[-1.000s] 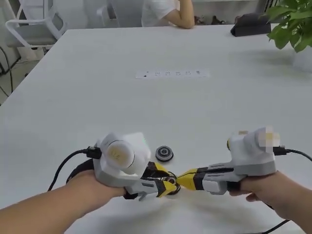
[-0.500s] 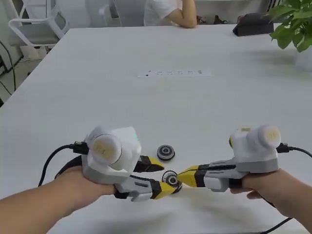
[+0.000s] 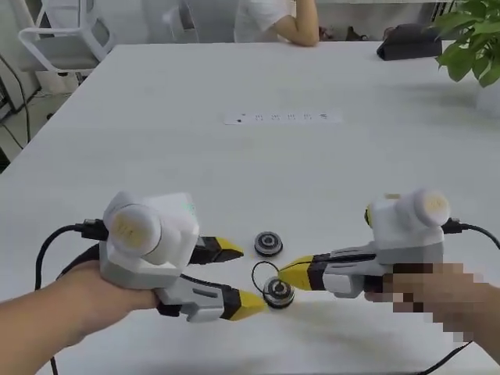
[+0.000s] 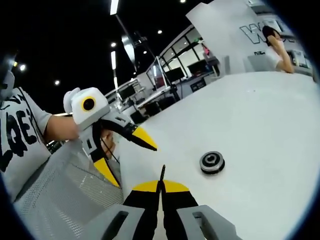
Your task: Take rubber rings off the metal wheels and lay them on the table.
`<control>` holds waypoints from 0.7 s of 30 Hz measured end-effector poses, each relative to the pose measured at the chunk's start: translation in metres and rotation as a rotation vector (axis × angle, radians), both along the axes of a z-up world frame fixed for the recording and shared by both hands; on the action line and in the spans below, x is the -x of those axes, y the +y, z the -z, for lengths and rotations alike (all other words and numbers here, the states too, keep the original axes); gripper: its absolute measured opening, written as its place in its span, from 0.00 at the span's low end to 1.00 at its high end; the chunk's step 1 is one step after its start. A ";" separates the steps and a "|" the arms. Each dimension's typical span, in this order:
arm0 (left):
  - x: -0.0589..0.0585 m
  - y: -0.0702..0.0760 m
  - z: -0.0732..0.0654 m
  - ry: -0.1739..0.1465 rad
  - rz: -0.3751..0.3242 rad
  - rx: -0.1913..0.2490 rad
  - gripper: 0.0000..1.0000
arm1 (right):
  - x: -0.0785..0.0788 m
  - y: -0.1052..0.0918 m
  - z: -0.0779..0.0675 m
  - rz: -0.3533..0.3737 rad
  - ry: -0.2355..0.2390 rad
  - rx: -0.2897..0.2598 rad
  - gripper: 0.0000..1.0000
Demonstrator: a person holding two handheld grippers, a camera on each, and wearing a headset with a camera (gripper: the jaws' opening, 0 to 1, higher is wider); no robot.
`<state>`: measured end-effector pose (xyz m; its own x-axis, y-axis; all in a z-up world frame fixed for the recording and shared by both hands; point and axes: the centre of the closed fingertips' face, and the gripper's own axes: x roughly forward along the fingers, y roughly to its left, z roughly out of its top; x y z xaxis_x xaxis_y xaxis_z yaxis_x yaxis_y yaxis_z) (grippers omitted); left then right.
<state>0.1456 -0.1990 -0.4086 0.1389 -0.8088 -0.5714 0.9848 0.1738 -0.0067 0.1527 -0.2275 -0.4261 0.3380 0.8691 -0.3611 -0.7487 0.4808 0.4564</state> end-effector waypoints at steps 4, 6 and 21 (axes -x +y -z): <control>-0.004 0.010 -0.002 -0.008 -0.023 -0.003 0.49 | -0.002 0.005 -0.003 -0.015 -0.005 0.005 0.00; -0.005 0.015 -0.003 -0.010 -0.034 -0.007 0.52 | -0.004 0.009 -0.004 -0.023 -0.006 0.006 0.00; -0.014 0.043 -0.007 -0.015 -0.106 -0.009 0.62 | -0.008 0.034 0.002 -0.105 -0.001 0.047 0.00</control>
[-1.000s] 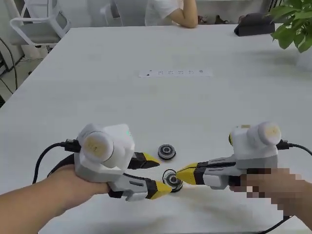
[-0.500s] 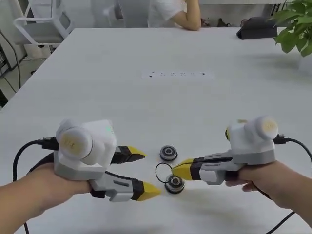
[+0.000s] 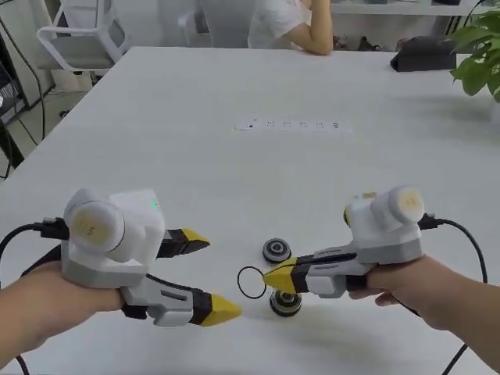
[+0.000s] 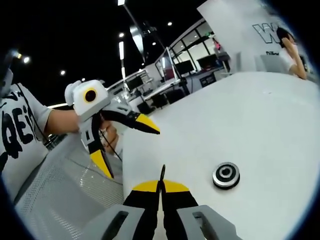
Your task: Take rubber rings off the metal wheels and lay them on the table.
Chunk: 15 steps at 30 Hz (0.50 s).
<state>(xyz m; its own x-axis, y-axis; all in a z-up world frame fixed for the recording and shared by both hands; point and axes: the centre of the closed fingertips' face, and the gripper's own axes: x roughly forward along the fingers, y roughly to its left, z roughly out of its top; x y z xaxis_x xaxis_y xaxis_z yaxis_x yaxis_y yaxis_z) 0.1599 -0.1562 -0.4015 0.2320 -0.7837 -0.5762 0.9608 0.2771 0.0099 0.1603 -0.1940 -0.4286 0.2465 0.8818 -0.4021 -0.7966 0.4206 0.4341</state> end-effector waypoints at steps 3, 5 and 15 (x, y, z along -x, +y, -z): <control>-0.001 0.003 -0.002 -0.004 -0.008 0.004 0.62 | 0.000 0.005 0.004 -0.014 0.008 0.011 0.00; -0.003 0.005 -0.003 -0.007 -0.015 0.006 0.62 | 0.000 0.007 0.007 -0.022 0.012 0.018 0.00; -0.004 0.009 -0.003 -0.012 -0.029 0.011 0.62 | 0.000 0.014 0.021 -0.051 0.004 0.077 0.00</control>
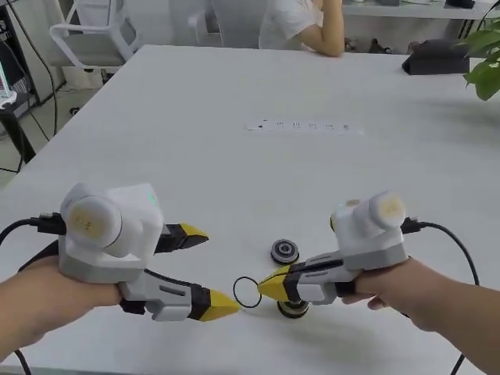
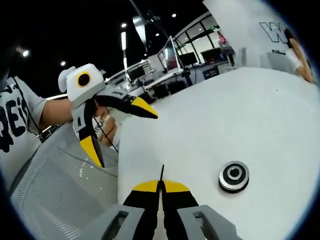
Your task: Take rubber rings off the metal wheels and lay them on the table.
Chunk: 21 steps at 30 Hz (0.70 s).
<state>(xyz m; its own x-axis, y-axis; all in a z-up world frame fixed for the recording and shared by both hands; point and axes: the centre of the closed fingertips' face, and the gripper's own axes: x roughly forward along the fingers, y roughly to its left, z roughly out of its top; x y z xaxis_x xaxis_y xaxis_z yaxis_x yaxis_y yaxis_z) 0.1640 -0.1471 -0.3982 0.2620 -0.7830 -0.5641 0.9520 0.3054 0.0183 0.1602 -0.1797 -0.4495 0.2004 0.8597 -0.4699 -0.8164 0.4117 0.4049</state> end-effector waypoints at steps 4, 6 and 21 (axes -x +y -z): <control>-0.001 0.000 0.000 0.000 -0.003 0.003 0.62 | -0.001 -0.001 0.001 -0.006 -0.029 0.022 0.00; -0.001 0.000 0.000 0.000 -0.002 0.003 0.62 | -0.005 -0.003 0.001 0.002 -0.057 0.030 0.09; -0.001 -0.004 0.000 0.002 0.005 -0.004 0.62 | -0.009 -0.013 -0.005 0.026 -0.097 0.041 0.30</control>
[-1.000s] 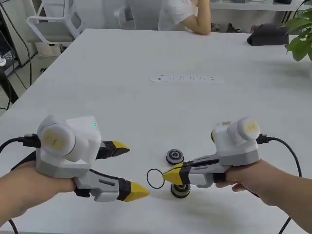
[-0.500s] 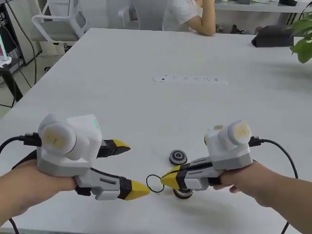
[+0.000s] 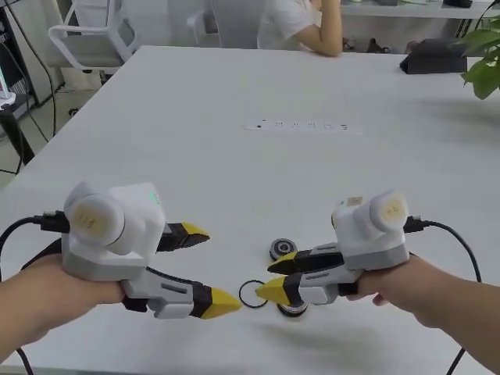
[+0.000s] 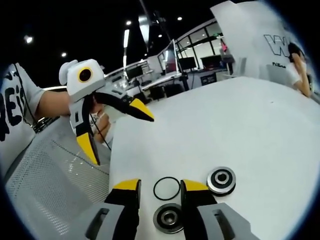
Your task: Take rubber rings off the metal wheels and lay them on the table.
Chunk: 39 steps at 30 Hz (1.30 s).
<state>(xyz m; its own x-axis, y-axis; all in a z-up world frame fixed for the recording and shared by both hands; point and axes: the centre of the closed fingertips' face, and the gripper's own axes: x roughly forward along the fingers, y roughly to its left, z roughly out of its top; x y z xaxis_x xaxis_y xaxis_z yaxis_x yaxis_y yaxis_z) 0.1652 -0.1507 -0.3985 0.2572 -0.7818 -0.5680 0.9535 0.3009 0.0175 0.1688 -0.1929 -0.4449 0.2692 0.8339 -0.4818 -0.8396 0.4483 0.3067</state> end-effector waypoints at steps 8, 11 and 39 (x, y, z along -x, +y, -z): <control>0.001 -0.007 0.000 0.003 0.012 -0.004 0.60 | 0.000 -0.011 -0.008 0.023 -0.011 -0.017 0.31; 0.001 -0.011 -0.001 0.000 0.016 -0.003 0.60 | 0.000 -0.015 -0.011 0.033 -0.017 -0.023 0.31; -0.002 -0.045 0.003 0.026 0.071 0.006 0.55 | 0.010 -0.058 -0.011 0.103 -0.039 -0.045 0.35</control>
<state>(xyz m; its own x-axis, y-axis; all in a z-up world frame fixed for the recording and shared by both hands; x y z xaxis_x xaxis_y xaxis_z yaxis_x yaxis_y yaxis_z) 0.1669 -0.1958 -0.4013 0.1858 -0.8010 -0.5691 0.9726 0.2323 -0.0094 0.1584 -0.2509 -0.4343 0.3719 0.8214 -0.4324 -0.8015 0.5191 0.2967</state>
